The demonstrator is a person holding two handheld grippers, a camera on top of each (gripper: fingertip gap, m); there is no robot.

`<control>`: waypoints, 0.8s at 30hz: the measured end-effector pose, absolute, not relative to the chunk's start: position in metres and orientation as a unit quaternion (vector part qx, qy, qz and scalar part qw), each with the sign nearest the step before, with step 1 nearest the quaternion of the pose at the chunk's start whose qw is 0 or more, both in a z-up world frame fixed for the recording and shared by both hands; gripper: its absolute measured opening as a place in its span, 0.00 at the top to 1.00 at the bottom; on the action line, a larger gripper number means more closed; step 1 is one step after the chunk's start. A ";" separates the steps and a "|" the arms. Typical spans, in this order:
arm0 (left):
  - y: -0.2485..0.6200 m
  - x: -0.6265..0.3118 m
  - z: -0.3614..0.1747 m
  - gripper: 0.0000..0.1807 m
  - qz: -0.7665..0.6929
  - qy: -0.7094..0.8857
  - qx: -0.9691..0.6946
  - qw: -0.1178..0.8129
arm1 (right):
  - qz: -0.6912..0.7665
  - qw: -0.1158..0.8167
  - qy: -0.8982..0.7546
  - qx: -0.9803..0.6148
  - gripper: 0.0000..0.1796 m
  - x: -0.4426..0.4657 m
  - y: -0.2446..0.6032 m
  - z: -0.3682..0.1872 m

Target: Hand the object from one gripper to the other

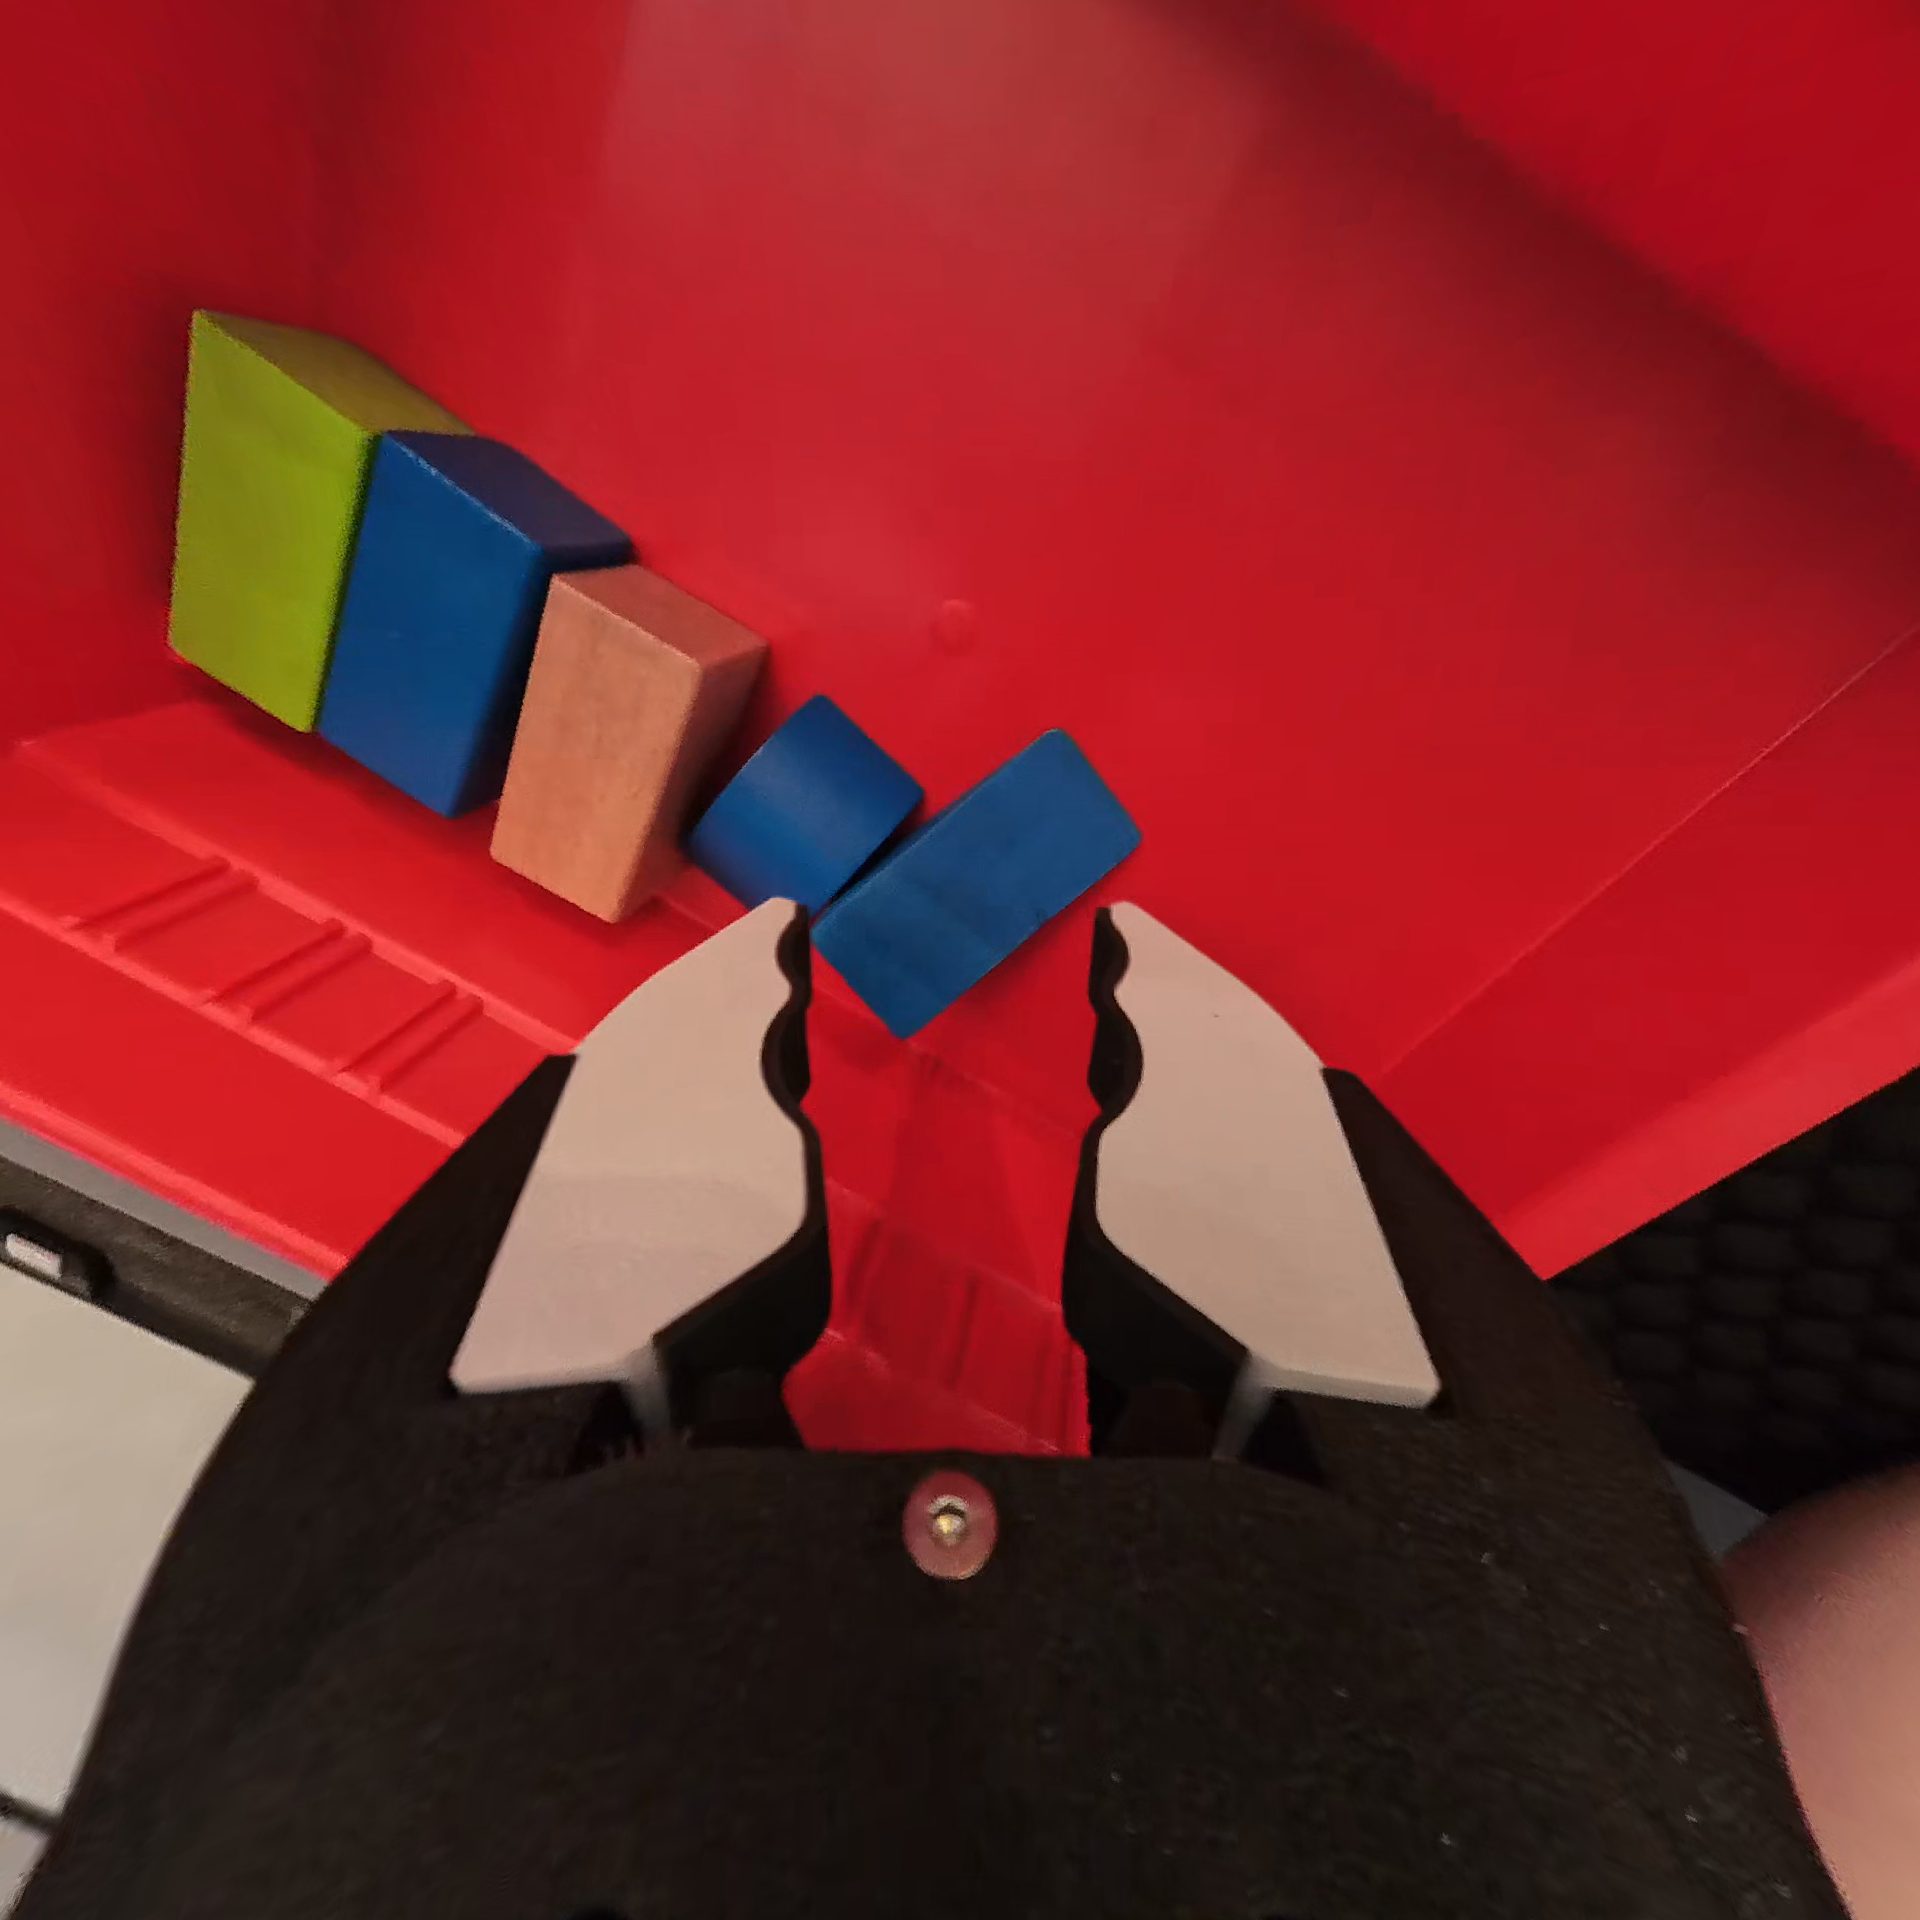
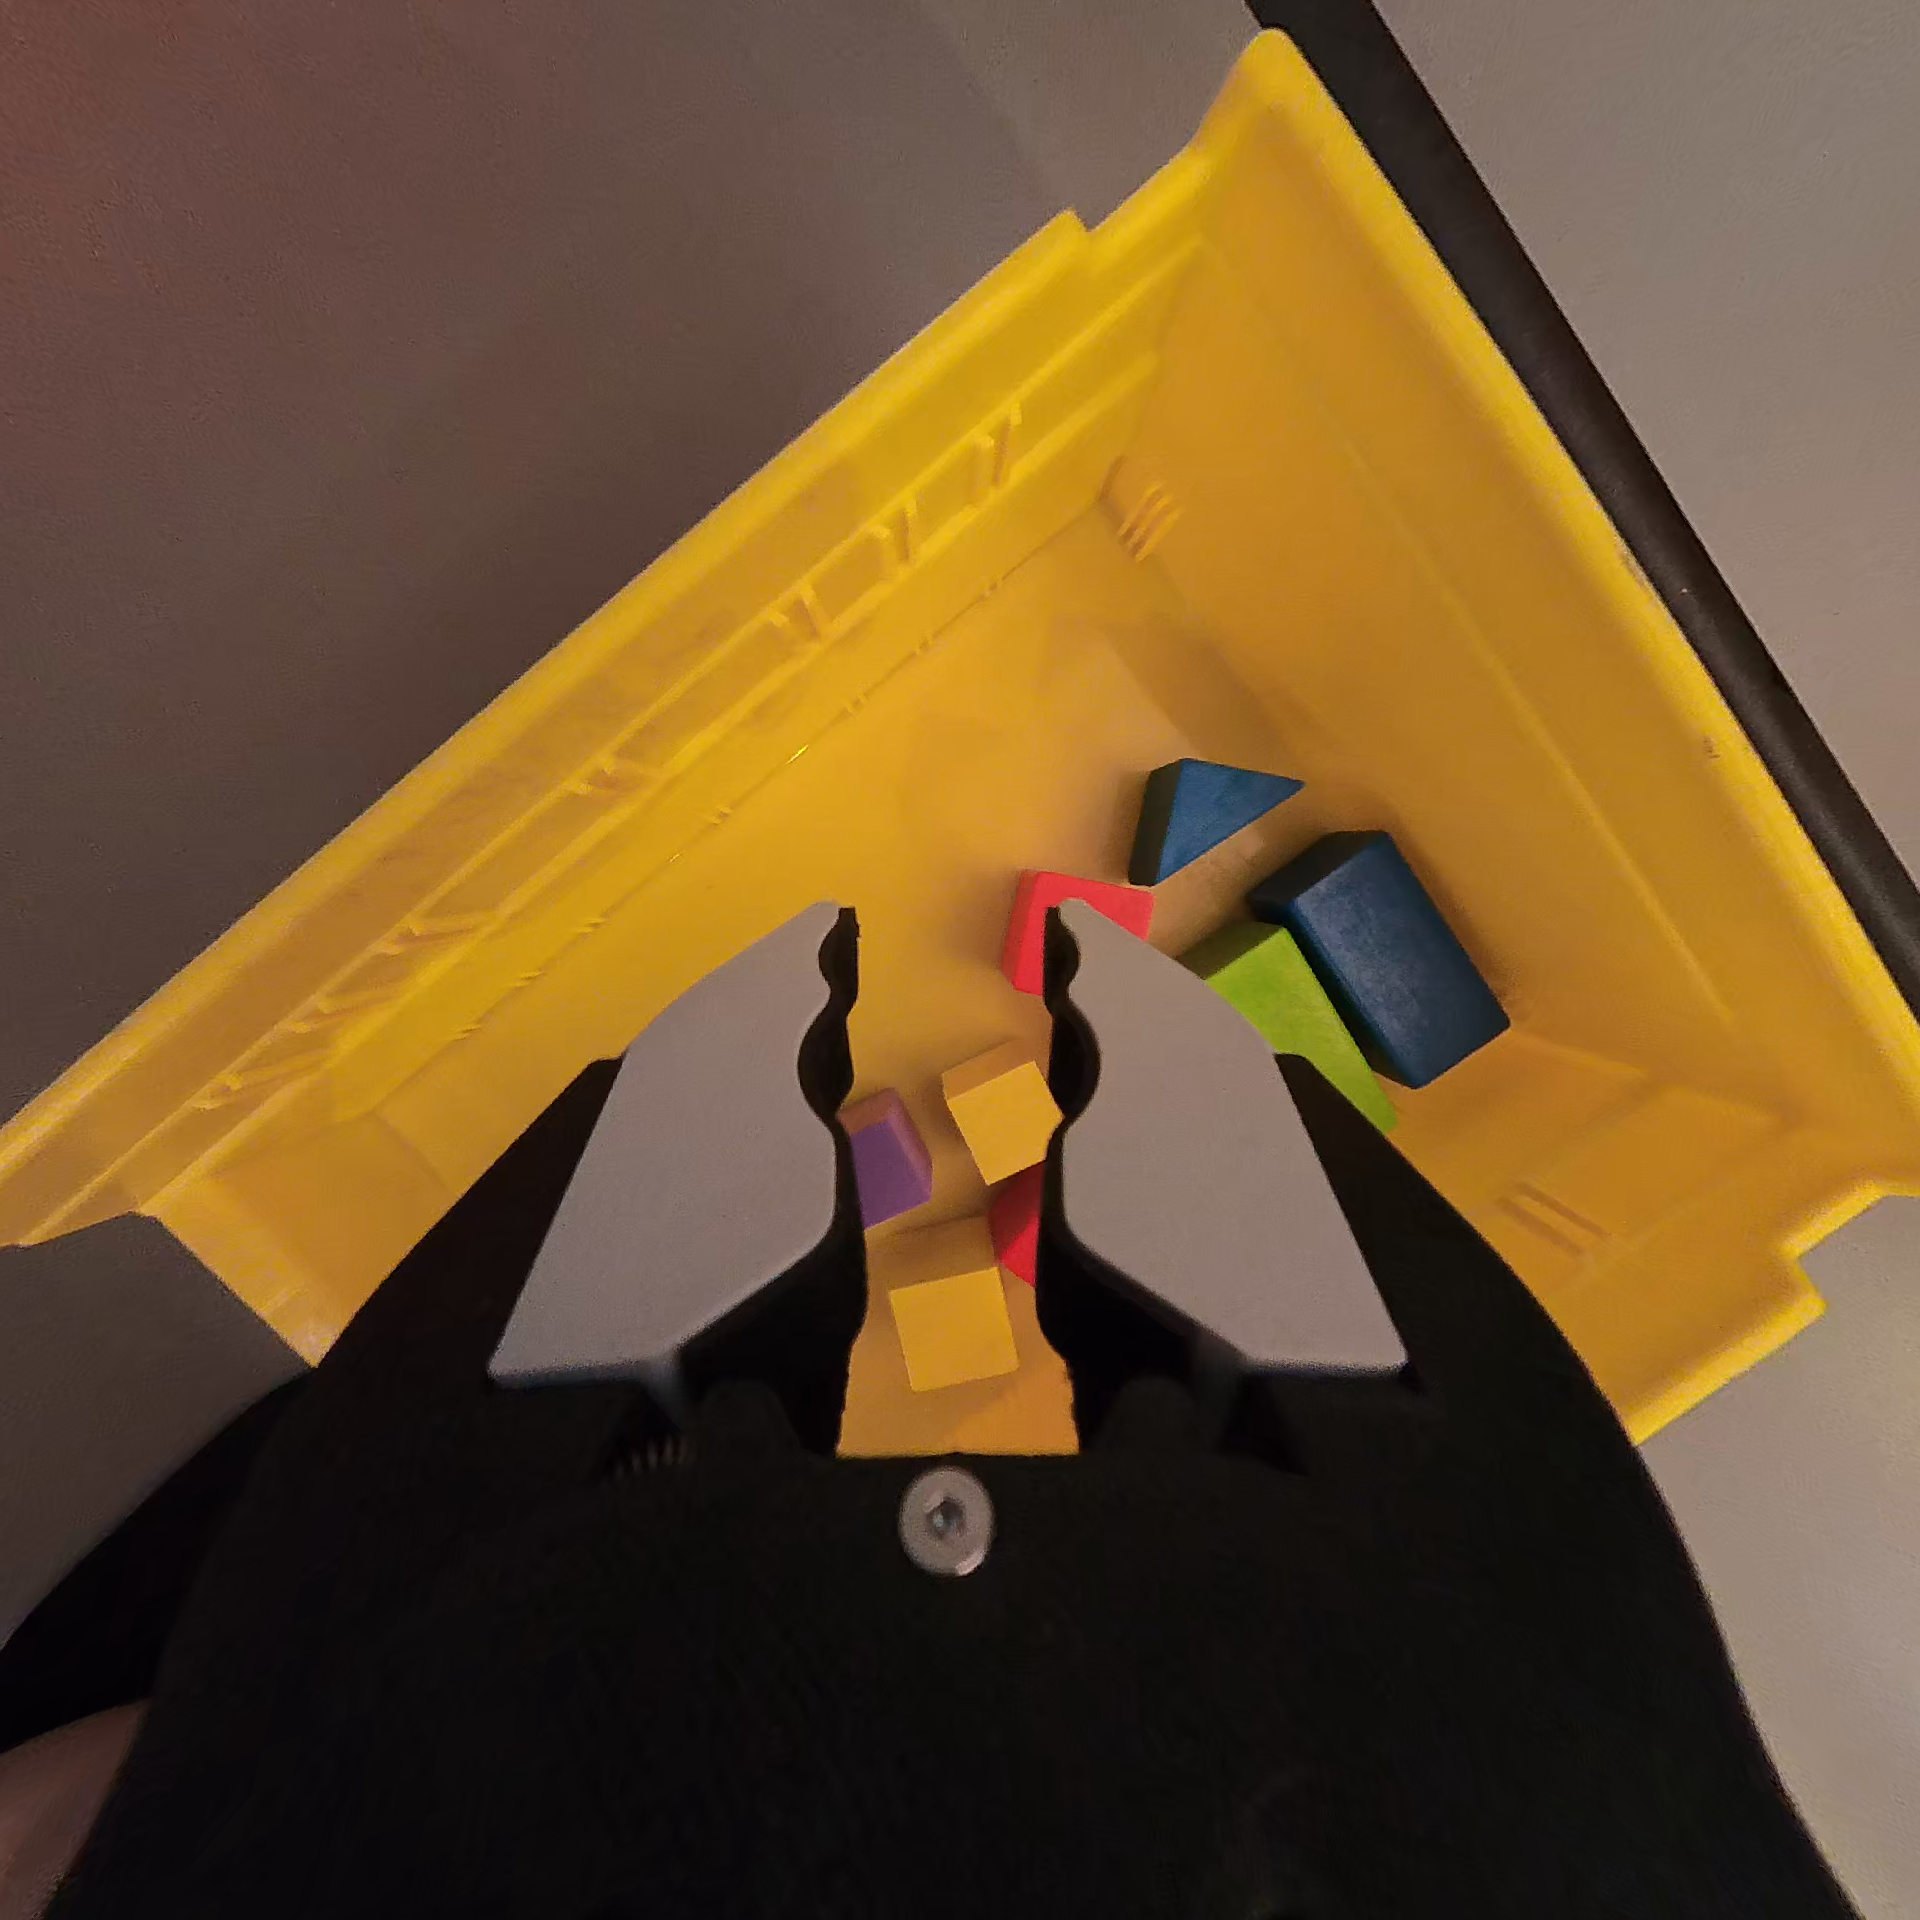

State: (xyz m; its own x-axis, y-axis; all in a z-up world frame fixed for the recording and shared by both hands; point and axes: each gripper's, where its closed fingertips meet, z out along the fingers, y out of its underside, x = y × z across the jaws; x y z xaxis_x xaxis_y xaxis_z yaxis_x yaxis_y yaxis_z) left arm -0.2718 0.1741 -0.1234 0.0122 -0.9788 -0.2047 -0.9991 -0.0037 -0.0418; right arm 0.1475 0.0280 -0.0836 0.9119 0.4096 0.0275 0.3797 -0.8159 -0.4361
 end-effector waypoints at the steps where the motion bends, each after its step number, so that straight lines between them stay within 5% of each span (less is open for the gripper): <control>1: 0.175 -0.274 -0.124 0.70 0.066 0.700 -0.706 0.084 | 0.034 0.220 -0.209 -0.952 0.80 0.147 0.028 -0.084; 24: 0.170 -0.298 -0.143 0.75 0.127 0.694 -0.708 0.011 | 0.052 0.202 -0.250 -0.946 0.82 0.132 0.020 -0.087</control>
State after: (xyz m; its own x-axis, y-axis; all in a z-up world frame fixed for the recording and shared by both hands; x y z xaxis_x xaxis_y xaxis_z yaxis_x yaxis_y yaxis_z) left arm -0.2978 0.1704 -0.1428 0.0040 -0.9807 -0.1954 -0.9865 -0.0359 0.1600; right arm 0.1324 0.0199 -0.0872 0.8700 0.4931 0.0019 0.4509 -0.7939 -0.4079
